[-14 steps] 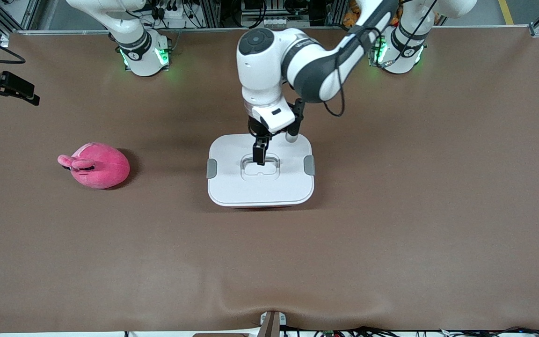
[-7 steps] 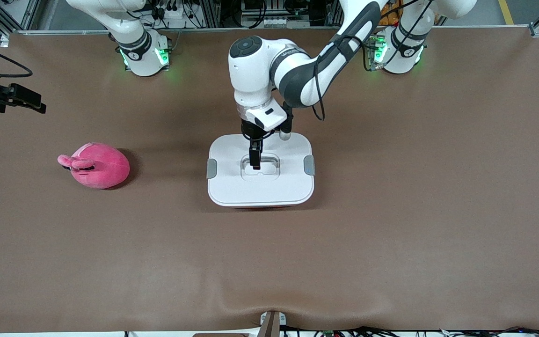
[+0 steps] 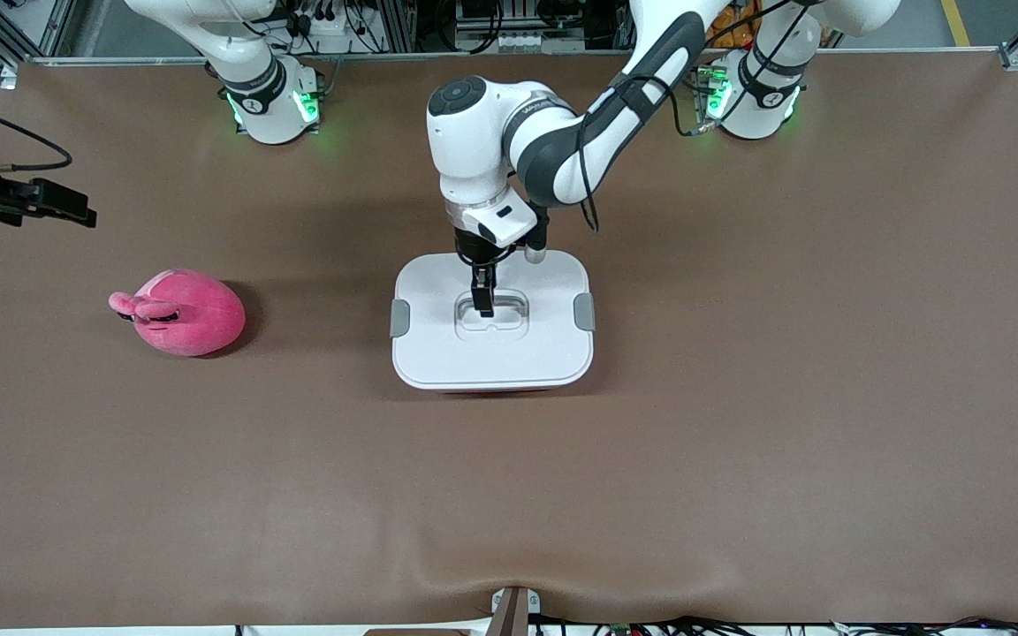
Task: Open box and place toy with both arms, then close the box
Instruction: 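Grasp the lid handle with the left gripper while the right gripper reaches the toy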
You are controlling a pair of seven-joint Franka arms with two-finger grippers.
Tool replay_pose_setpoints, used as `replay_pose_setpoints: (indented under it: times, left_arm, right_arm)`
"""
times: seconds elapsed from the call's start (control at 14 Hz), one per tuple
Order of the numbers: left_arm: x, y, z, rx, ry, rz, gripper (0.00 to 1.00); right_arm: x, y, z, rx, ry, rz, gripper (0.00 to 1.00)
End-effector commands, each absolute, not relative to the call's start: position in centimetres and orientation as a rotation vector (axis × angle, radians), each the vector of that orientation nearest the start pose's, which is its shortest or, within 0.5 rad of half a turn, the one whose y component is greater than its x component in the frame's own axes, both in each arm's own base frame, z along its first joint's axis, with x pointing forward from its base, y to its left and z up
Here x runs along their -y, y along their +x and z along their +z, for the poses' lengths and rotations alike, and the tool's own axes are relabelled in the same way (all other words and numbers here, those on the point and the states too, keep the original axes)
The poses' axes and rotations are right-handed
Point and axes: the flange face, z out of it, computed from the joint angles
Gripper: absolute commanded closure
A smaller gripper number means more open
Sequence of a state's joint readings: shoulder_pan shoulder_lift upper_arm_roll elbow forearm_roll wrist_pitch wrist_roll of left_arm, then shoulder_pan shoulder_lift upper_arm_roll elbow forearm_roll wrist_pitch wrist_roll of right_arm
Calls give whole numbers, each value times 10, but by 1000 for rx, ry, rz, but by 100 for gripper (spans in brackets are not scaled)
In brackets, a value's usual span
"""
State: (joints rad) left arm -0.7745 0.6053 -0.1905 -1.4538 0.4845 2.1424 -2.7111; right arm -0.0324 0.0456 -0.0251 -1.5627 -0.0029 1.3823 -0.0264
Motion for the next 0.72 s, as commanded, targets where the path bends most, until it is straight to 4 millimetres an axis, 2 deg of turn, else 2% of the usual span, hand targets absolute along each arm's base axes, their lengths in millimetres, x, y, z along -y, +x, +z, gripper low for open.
replay_pose_setpoints:
  times: [0.0,0.21,0.36,0.5,0.57,0.64]
  left_arm:
    - [571,443,347,2320,-2348,-488,44]
    - [572,442,348,2319,-2351,-488,44]
    - [572,441,351,2321,-2354,-490,44]
    - [572,441,350,2319,-2352,-490,50]
    - [572,441,351,2319,-2351,-491,53]
    - [572,441,353,2321,-2352,-492,53]
  right_arm:
    - [31,553,575,-28,-3097,400,0]
    - [36,564,562,139,-3081,421,0]
    - [36,578,565,189,-3077,396,0]
    - [30,579,562,257,-3062,407,0]
    - [25,580,559,402,-3042,413,0]
    - [29,581,554,537,-3006,419,0]
